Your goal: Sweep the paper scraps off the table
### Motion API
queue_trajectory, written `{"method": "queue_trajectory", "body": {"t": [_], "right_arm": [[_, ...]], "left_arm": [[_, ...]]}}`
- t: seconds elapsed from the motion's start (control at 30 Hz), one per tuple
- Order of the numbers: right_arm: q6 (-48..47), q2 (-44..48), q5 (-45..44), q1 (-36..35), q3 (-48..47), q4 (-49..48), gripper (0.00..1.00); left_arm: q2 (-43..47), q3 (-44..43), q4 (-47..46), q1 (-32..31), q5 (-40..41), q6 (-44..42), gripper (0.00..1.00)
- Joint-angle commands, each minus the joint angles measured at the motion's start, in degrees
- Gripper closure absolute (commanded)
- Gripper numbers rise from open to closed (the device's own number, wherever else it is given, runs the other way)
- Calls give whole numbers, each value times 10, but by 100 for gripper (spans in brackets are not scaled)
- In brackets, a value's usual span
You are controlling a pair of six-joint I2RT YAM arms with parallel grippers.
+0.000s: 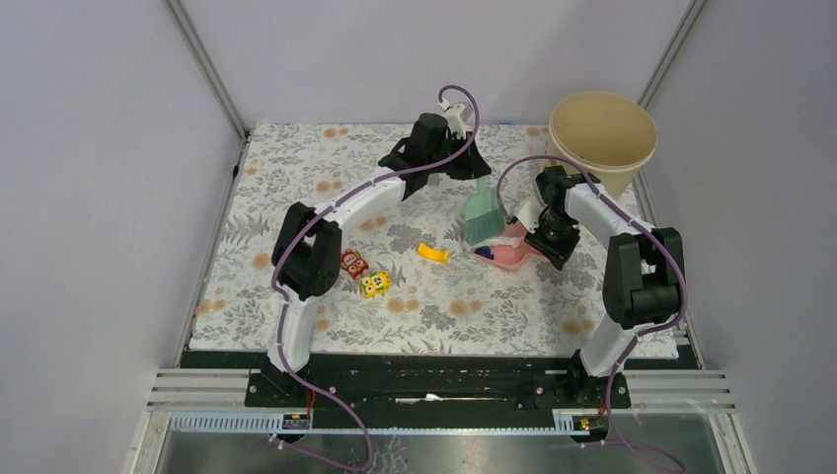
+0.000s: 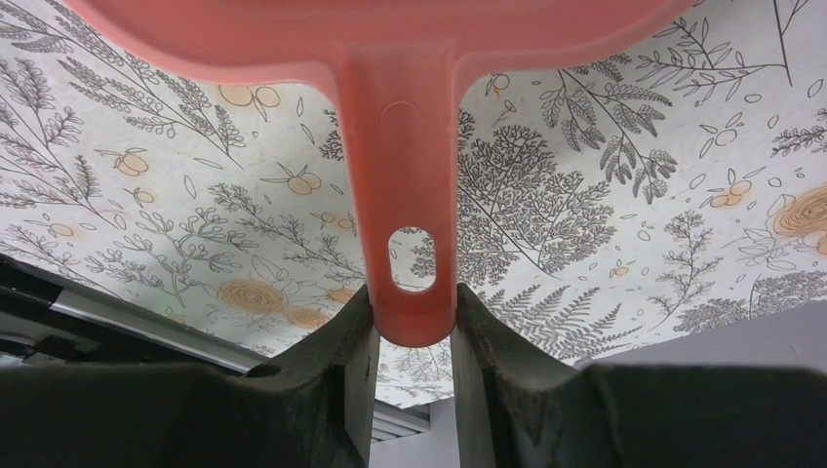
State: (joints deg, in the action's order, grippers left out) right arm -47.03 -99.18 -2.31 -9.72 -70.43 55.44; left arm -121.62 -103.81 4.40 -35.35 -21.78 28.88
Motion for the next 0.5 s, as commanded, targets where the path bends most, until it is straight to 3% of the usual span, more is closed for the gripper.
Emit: {"method": "queue_trajectory", "body": {"t": [0.0, 0.33, 0.47], "right_arm": [[6, 17, 21, -5, -13, 9, 100], [2, 61, 41, -2, 42, -31, 100], [10, 79, 65, 0, 52, -47, 100]], "left_arm": [[42, -49, -47, 3, -37, 65, 100], [118, -26, 47, 4, 168, -22, 100], [160, 31, 54, 4, 235, -59, 100]]}}
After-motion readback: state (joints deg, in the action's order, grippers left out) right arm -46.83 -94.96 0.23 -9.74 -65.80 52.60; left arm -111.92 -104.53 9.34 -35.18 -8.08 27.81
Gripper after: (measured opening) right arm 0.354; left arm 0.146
